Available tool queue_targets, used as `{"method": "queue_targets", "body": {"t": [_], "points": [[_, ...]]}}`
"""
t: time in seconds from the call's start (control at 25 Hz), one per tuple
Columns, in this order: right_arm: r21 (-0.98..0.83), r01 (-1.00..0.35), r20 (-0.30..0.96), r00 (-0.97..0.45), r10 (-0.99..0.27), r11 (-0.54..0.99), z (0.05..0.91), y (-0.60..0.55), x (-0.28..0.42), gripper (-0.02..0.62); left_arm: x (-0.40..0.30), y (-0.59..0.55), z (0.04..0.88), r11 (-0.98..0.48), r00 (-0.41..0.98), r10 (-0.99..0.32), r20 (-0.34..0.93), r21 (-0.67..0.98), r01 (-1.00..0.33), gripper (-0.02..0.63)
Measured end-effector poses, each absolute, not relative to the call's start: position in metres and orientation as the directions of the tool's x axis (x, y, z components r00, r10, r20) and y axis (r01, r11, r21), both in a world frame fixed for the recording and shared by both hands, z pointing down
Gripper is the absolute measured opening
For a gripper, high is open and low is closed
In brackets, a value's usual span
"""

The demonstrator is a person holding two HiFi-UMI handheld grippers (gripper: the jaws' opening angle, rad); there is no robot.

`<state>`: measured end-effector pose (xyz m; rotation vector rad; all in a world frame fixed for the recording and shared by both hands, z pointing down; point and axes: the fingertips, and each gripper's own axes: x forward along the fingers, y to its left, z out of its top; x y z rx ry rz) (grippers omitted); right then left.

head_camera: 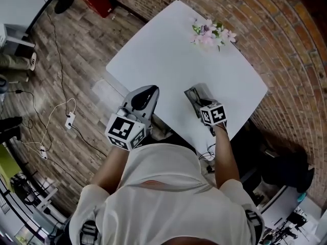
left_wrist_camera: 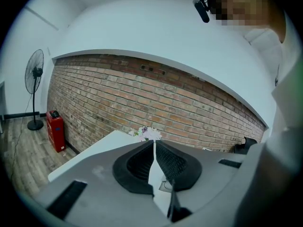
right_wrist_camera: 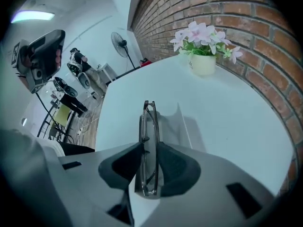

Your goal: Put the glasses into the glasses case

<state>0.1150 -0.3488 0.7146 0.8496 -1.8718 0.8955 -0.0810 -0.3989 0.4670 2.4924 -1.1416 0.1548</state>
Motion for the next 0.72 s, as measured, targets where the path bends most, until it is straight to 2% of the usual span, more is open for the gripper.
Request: {"method": "queue_targets", "body": {"t": [0.72], "points": [[-0.330,-0.803,0.910,-0.410,-0.057,0.496,0.730,-0.340,0.104,0.169,-0.082,-0.390,0.473,-0.597,0.671,-0.689,0.275,0.312,-0.740,0.026]]}}
